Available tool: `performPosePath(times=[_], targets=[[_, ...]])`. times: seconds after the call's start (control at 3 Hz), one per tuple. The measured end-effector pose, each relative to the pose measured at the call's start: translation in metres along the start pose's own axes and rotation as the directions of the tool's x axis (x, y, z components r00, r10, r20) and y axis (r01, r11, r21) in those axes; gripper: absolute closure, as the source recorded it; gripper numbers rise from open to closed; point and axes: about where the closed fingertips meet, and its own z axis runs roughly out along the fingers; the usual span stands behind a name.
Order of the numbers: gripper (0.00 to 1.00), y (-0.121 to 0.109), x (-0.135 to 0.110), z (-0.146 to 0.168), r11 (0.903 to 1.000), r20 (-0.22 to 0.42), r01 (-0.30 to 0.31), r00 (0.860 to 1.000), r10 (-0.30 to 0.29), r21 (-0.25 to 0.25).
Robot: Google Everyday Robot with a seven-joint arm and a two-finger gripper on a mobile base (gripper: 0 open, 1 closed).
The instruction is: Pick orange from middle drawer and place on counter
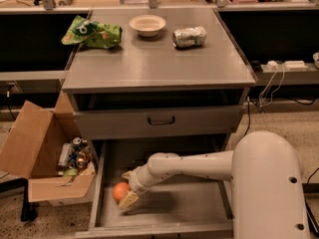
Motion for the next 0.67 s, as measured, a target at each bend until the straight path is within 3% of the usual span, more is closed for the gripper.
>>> performPosePath(times=[0.67], targets=[[0.70,0.004,0.004,-0.012,0.9998,0.032,-0.009,0.999,0.008,0.019]])
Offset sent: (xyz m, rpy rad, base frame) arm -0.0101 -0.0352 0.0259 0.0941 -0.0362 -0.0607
